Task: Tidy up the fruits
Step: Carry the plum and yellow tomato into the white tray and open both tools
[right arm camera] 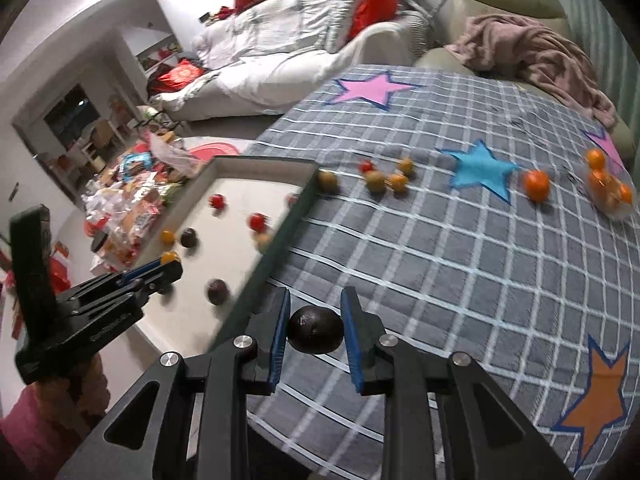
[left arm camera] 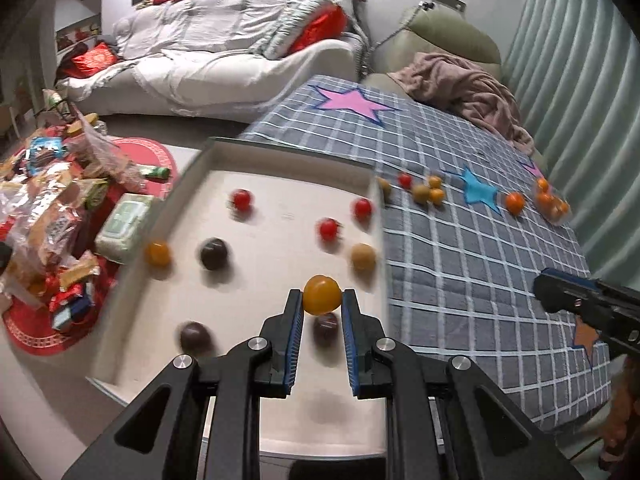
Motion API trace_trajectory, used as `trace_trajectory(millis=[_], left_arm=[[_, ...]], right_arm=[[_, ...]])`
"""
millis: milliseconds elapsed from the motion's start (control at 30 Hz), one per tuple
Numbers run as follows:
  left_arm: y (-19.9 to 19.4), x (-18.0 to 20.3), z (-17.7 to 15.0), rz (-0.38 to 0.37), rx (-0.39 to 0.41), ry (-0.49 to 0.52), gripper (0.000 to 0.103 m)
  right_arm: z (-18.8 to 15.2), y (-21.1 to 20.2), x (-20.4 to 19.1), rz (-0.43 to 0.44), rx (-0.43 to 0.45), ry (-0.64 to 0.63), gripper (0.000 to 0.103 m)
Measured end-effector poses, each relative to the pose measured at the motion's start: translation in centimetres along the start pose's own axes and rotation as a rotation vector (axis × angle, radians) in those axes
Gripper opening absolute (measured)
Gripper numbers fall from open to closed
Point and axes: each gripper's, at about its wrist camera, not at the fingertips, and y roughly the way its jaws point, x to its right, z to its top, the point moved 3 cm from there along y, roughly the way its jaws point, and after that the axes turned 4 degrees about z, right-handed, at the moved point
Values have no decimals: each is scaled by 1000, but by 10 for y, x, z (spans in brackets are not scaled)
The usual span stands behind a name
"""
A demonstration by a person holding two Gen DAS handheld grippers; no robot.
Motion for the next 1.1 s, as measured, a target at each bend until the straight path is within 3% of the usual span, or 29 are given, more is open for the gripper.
trace_trajectory(millis=[200, 400, 833, 1100], left_arm=[[4, -31, 17, 61, -4, -23, 21], [21, -34, 28, 85, -27, -27, 21], [77, -20, 38, 121, -121, -5, 21], [97, -11, 33, 154, -158, 19, 21]], right_arm=[[34, 16, -37, 41, -14, -69, 28], [68, 48, -61, 79, -54, -102, 28], [98, 135, -41, 103, -129, -4, 28], [104, 172, -40, 85, -160, -27, 28]])
